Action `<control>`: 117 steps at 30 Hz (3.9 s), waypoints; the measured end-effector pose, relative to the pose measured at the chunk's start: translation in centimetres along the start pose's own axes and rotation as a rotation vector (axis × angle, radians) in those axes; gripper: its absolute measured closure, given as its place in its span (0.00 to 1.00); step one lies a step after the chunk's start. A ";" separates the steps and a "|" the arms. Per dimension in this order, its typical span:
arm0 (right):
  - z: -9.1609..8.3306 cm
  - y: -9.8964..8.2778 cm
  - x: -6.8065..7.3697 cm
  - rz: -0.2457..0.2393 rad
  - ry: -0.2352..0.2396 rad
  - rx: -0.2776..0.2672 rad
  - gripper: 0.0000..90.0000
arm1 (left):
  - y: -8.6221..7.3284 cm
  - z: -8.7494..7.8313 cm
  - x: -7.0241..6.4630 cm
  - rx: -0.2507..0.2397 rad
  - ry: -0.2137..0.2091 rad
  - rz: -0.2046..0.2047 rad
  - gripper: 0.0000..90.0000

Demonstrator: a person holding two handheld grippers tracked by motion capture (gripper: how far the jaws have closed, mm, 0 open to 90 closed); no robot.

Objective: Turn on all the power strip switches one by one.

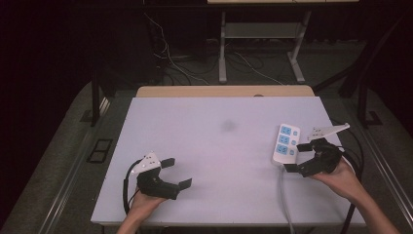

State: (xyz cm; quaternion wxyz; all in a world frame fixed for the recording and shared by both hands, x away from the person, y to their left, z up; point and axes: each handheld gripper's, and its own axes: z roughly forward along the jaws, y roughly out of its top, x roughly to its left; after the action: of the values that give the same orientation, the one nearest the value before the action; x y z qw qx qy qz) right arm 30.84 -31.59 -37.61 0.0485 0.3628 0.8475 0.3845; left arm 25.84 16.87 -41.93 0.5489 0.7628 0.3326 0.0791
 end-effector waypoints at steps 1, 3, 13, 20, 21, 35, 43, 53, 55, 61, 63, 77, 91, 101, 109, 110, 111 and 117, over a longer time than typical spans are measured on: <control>0.0 0.1 -0.1 0.002 -0.001 0.003 0.01 | 0.0 0.0 0.0 0.001 0.000 0.000 0.00; 0.0 0.3 -0.3 -0.001 -0.002 0.005 0.01 | 0.0 0.0 0.0 0.001 -0.002 0.003 0.00; 0.2 1.1 -1.7 0.006 -0.015 0.024 0.01 | 0.0 0.0 0.0 0.000 -0.001 0.000 0.00; 0.4 1.7 -2.6 0.005 -0.029 0.045 0.01 | 0.0 -0.1 0.0 -0.002 0.000 0.002 0.00; 0.4 1.7 -2.7 0.003 -0.032 0.054 0.01 | 0.0 -0.1 0.0 -0.003 -0.001 0.002 0.00; 0.4 1.6 -4.2 -0.001 -0.032 0.064 0.36 | 0.0 0.0 0.1 -0.002 -0.001 0.001 0.00; 1.0 1.6 -4.6 -0.007 -0.063 0.084 0.60 | 0.0 -0.1 0.1 -0.003 -0.002 0.003 0.00; 1.5 1.4 -5.4 -0.007 -0.056 0.109 1.00 | 0.0 -0.1 0.1 -0.002 -0.002 0.003 0.00; 1.7 1.4 -5.6 0.001 -0.062 0.121 1.00 | 0.0 -0.1 0.1 -0.002 -0.002 0.004 0.00; 2.3 1.4 -6.0 0.009 -0.073 0.139 1.00 | 0.0 -0.1 0.1 -0.001 -0.001 0.003 0.00; 2.5 1.3 -6.1 0.010 -0.077 0.142 1.00 | 0.0 -0.1 0.1 0.000 -0.001 0.004 0.00; 3.3 0.5 -6.7 0.034 -0.065 0.158 1.00 | -0.1 -0.1 0.1 0.002 -0.001 0.004 0.00; 3.4 -0.3 -6.8 0.058 -0.061 0.114 1.00 | -0.1 0.0 0.1 0.004 -0.003 0.007 0.00; 3.5 -0.3 -6.9 0.060 -0.056 0.118 1.00 | -0.1 0.0 0.1 -0.001 -0.010 0.002 0.00; 3.5 -0.4 -6.9 0.051 -0.057 0.116 1.00 | -0.1 -0.2 0.4 -0.008 -0.004 -0.011 0.00; 3.5 -0.4 -6.9 0.050 -0.056 0.118 1.00 | -0.1 -0.2 0.4 -0.008 -0.003 -0.011 0.00; 3.5 -0.4 -6.9 0.049 -0.058 0.117 1.00 | -0.1 -0.2 0.4 -0.009 -0.004 -0.012 0.00; 3.5 -0.4 -6.9 0.056 -0.054 0.112 1.00 | -0.1 -0.1 0.4 -0.005 -0.006 -0.010 0.00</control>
State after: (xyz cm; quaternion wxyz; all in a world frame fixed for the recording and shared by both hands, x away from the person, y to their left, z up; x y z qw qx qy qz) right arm 36.95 -34.13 -41.72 0.0400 0.3989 0.8554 0.3279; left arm 25.99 17.21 -42.09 0.5520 0.7601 0.3346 0.0751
